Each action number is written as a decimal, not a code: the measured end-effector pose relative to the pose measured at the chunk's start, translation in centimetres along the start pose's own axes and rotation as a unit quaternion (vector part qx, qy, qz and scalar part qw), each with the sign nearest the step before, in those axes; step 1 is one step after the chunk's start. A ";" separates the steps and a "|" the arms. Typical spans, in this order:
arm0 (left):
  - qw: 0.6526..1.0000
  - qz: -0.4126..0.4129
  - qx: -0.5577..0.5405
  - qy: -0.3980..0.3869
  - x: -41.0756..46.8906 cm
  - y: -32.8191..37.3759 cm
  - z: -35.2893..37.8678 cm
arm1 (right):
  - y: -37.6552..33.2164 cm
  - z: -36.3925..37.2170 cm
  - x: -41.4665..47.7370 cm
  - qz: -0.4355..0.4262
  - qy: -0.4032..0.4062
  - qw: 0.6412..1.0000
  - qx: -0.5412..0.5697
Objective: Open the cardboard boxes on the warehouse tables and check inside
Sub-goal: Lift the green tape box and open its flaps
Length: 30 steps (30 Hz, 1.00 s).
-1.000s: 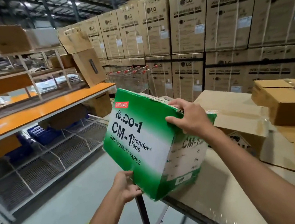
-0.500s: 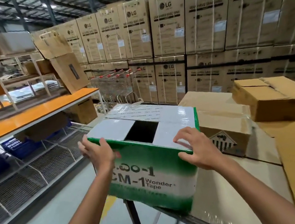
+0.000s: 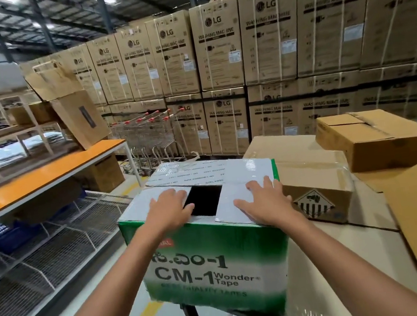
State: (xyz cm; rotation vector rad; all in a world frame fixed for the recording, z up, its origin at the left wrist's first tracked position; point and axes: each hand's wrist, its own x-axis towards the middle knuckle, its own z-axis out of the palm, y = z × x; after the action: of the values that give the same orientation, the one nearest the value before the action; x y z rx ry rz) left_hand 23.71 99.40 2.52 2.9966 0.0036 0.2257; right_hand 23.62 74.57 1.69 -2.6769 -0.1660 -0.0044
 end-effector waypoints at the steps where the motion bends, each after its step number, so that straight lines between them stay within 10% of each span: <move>1: 0.998 0.055 -0.028 -0.009 -0.1 1.3 0.3 | -0.1 0.3 0.2 0.017 0.003 1.000 0.008; 7: 0.958 0.091 -0.270 -0.021 0.6 7.0 0.9 | 1.2 0.8 0.5 0.061 0.092 0.989 0.102; 13: 0.775 0.046 -0.629 -0.035 1.1 11.9 -1.1 | 2.1 -0.5 -2.1 0.037 0.150 0.939 0.307; 16: 0.740 0.113 -0.656 -0.098 1.2 14.8 -0.8 | 1.8 -2.6 -3.2 0.032 0.153 0.893 0.423; 23: 0.847 0.285 -0.443 -0.071 0.4 19.9 1.9 | 5.1 -8.4 -4.9 0.084 0.360 0.796 0.480; 30: 0.941 0.114 -0.292 -0.125 1.4 20.7 3.9 | 11.7 -9.7 -4.4 0.201 0.264 0.889 0.315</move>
State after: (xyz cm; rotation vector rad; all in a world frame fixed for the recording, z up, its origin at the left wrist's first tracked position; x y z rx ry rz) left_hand 25.50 78.37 1.68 2.4023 -0.3691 -0.1197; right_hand 20.83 59.38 5.13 -1.9228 0.4811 -0.4628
